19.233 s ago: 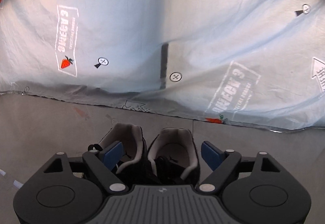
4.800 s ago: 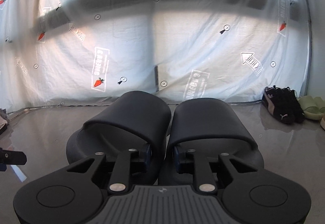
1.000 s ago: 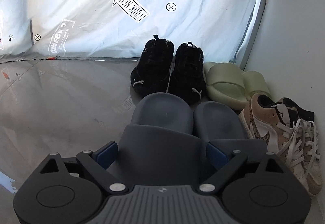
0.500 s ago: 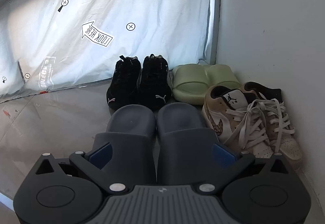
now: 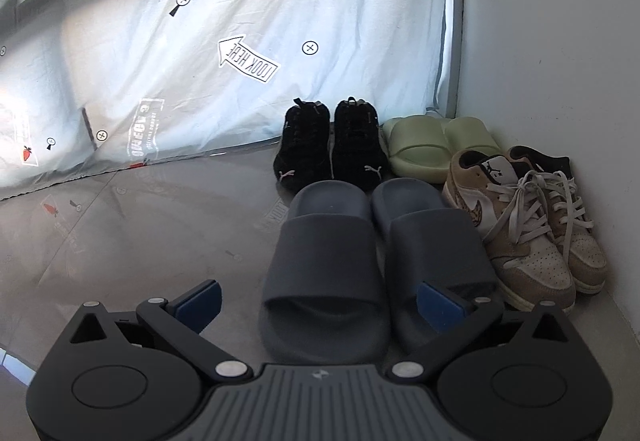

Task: Organize scattered shoes

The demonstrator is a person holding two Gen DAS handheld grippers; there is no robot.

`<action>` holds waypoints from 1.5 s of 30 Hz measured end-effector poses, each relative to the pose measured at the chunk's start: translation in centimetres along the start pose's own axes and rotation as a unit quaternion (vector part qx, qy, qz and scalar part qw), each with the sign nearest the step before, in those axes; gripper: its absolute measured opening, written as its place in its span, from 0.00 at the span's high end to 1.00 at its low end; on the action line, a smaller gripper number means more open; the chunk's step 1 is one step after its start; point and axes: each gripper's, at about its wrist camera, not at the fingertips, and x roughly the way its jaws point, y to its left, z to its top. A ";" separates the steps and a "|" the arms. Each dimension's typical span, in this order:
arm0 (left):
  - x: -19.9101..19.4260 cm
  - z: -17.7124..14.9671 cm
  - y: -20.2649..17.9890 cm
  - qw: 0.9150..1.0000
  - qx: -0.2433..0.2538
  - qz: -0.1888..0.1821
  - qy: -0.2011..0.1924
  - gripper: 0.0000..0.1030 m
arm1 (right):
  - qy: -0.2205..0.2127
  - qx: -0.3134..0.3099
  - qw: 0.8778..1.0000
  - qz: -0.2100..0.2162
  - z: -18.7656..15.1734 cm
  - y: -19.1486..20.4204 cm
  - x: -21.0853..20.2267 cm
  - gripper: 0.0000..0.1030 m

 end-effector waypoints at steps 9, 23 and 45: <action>-0.9 3.4 4.8 0.997 0.045 -0.062 0.018 0.00 | -0.055 0.005 0.998 -0.022 -1.6 8.8 -7.4 0.00; -5.8 9.0 8.2 0.981 0.109 -0.157 0.028 0.01 | -0.052 0.022 0.998 0.004 -2.0 21.7 -19.2 0.00; -10.5 6.9 6.4 0.985 0.105 -0.135 0.030 0.01 | -0.051 -0.014 0.998 0.028 -3.6 24.2 -25.9 0.00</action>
